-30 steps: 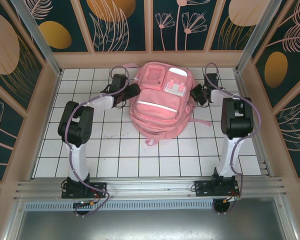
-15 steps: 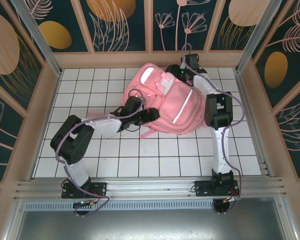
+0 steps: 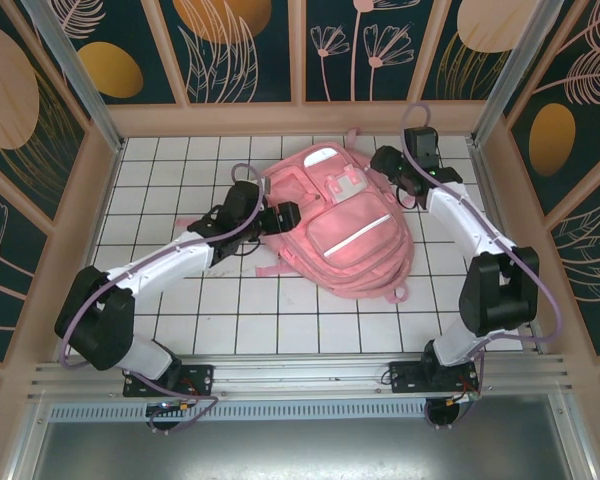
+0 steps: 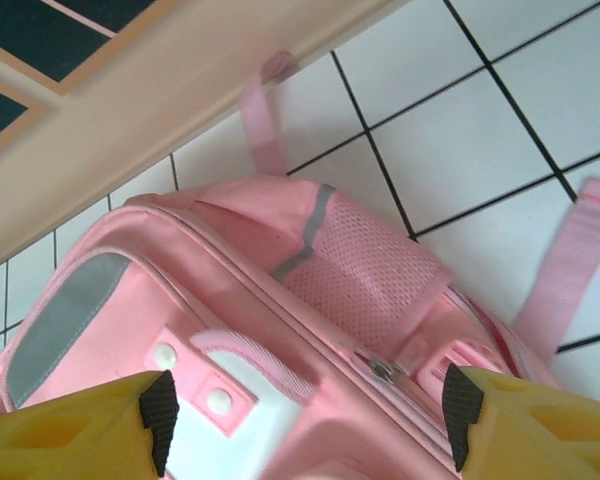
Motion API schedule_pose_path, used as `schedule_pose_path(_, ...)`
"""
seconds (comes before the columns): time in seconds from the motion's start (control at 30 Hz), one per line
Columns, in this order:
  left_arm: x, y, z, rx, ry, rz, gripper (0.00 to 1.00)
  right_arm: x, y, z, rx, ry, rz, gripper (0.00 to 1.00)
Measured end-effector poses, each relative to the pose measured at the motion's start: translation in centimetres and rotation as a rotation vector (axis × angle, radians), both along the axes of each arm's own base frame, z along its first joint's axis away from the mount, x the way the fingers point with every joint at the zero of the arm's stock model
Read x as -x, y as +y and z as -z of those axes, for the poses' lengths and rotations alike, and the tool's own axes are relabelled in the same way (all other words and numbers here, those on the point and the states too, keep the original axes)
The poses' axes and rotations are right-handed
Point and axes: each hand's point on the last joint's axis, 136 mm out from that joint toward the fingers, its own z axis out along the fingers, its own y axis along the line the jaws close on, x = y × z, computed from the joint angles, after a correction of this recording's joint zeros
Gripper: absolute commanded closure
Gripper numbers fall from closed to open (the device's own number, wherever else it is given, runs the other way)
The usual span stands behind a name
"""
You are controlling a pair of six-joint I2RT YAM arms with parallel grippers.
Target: Pack books, pencil case, and school supplies into a backpack
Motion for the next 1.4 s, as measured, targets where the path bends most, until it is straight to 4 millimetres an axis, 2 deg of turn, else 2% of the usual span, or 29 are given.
schedule_pose_path(0.07, -0.1, 0.6, 0.6, -0.008, 0.005, 0.001, 0.23, 0.1, -1.0, 2.0, -0.008, 0.047, 0.019, 0.29)
schedule_pose_path(0.13, 0.6, 0.6, 1.7, -0.009, 0.017, 0.031, 0.25, 0.9, -1.8, 4.5, -0.026, 0.101, 0.027, 0.32)
schedule_pose_path(0.2, 2.4, 1.0, 3.5, 0.001, 0.036, 0.065, 0.26, 2.4, -1.9, 7.1, -0.055, 0.162, 0.016, 0.33)
schedule_pose_path(0.23, 3.9, 1.6, 4.5, 0.006, 0.048, 0.079, 0.29, 3.4, -1.6, 8.3, -0.071, 0.198, 0.002, 0.33)
schedule_pose_path(0.3, 6.3, 2.8, 5.9, 0.020, 0.054, 0.093, 0.32, 4.6, -1.0, 9.7, -0.093, 0.236, -0.020, 0.33)
schedule_pose_path(0.37, 8.4, 3.9, 6.6, 0.056, 0.031, 0.097, 0.37, 5.4, -0.7, 9.5, -0.116, 0.230, -0.038, 0.34)
schedule_pose_path(0.47, 10.0, 4.7, 7.2, 0.089, -0.016, 0.097, 0.45, 6.5, -0.1, 8.1, -0.149, 0.198, -0.070, 0.36)
schedule_pose_path(0.63, 11.9, 5.0, 9.2, 0.112, -0.108, 0.125, 0.45, 7.3, 0.9, 6.7, -0.197, 0.160, -0.118, 0.39)
schedule_pose_path(0.9, 9.8, 3.5, 9.1, 0.062, -0.237, 0.182, 0.48, 7.4, 1.5, 6.8, -0.226, 0.153, -0.150, 0.40)
schedule_pose_path(1.03, 8.6, 2.4, 10.3, 0.033, -0.243, 0.212, 0.50, 7.4, 1.6, 6.7, -0.231, 0.150, -0.155, 0.40)
schedule_pose_path(1.2, 8.3, 1.7, 12.3, -0.002, -0.218, 0.252, 0.54, 7.4, 1.7, 6.7, -0.240, 0.151, -0.162, 0.40)
schedule_pose_path(1.4, 7.3, 0.9, 13.0, -0.042, -0.229, 0.275, 0.58, 7.3, 1.8, 6.8, -0.254, 0.151, -0.170, 0.40)
